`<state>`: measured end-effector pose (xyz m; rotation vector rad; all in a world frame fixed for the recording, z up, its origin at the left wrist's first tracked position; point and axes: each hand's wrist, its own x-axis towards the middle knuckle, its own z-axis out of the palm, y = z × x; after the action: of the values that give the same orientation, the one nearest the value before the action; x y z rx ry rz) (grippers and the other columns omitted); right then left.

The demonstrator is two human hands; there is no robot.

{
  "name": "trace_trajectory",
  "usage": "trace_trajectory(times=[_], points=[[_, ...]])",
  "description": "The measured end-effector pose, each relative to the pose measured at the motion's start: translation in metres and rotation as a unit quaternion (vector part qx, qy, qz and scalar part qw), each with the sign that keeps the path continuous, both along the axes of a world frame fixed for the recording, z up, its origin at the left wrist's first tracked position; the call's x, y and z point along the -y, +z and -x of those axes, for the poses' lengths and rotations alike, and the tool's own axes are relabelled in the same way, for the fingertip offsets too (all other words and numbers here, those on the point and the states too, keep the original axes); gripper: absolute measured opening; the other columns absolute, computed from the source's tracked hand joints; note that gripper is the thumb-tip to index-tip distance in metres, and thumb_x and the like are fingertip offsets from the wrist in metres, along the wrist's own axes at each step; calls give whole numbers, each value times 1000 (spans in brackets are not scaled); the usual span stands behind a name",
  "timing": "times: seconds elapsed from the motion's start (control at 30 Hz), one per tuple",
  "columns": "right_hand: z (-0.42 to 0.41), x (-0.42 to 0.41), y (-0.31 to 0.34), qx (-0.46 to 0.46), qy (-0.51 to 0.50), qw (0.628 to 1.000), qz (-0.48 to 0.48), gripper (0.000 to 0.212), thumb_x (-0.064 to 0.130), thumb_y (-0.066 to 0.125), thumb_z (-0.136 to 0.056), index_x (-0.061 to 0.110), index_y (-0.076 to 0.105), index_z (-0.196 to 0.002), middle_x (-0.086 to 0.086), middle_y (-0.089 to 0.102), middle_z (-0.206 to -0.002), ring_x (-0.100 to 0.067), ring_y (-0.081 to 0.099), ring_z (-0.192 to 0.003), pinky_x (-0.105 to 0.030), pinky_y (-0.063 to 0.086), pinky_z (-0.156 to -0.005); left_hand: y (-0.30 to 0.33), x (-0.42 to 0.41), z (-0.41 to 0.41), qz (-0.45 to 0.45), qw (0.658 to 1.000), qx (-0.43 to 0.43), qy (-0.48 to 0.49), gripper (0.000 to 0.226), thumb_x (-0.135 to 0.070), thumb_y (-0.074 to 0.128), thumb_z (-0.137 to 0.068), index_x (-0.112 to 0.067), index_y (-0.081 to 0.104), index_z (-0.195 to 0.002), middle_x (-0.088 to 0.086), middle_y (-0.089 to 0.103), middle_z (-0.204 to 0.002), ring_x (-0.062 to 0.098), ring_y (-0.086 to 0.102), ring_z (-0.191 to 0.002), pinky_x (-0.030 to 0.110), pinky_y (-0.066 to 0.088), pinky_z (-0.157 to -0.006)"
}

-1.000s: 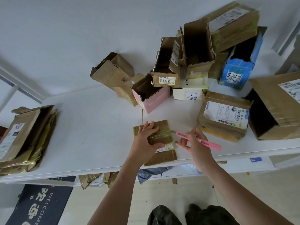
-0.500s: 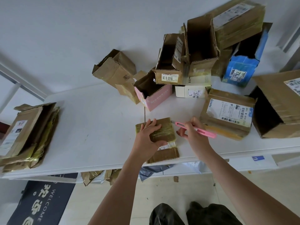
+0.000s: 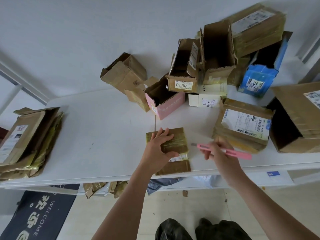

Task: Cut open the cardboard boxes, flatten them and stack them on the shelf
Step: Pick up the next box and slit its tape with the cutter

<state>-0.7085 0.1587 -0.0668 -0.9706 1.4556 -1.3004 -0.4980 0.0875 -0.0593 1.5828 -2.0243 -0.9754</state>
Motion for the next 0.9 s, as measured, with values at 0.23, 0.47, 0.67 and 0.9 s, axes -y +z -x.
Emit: trace_trajectory(times=[0.23,0.47,0.67,0.9], points=[[-19,18,-3,11,-10,1000,-5,21,8,48,-100,6,45,-79,-8,63,-64,-55,59,-82,-73,45,-78,-1,1,3,5,1000,-2,6,72,-25,85,-75,-27,54,-139,-19,31,-155,-14,5,-136,16,-3,-113],[-4,-13,-9,-4,-4,1000,-21,26,19,51,-97,19,49,-71,-7,64,-63,-53,58,-78,-60,50,-74,-2,1,4,6,1000,7,12,71,-26,83,-77,-28,52,-141,-20,29,-155,-6,5,-143,20,-2,-114],[-20,21,2,33,-36,999,-2,16,12,48,-100,7,48,-84,-18,64,-74,-45,62,-89,-66,48,-84,-1,-1,4,8,1000,9,20,71,-27,84,-76,-29,53,-140,-21,30,-153,-11,5,-137,23,1,-114],[-6,-8,-13,-6,5,1000,-9,23,24,51,-95,15,49,-75,-5,66,-68,-50,56,-83,-51,51,-73,-1,0,5,3,1000,5,20,72,-26,84,-76,-28,52,-141,-21,29,-154,-12,3,-135,22,-1,-113]])
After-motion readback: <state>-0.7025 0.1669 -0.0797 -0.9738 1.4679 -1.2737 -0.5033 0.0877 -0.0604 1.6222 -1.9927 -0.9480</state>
